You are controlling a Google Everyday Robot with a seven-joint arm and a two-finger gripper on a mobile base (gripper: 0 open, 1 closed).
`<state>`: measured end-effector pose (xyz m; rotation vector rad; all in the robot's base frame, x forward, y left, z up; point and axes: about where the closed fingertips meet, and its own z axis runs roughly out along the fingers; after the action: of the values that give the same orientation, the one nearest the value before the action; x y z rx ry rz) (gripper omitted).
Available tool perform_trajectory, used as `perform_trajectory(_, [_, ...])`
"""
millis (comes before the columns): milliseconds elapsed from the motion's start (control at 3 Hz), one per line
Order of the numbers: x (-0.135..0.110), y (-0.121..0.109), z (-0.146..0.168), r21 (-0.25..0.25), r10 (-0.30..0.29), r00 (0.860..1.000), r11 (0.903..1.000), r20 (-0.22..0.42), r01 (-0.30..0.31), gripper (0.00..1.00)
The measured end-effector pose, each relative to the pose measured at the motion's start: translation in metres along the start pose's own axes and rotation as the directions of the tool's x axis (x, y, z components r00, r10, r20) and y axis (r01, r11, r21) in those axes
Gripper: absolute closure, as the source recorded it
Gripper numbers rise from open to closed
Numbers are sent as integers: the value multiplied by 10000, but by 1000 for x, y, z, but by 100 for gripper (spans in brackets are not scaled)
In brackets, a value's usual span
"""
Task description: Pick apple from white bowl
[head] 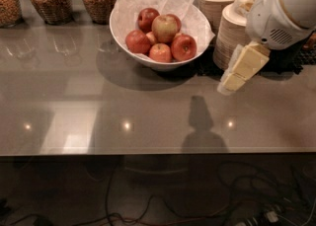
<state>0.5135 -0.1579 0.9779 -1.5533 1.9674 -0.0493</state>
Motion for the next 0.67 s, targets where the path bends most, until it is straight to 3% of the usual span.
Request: perform_trajectory(667, [-51, -52, 44, 647, -491, 9919, 9970, 1169, 418, 0])
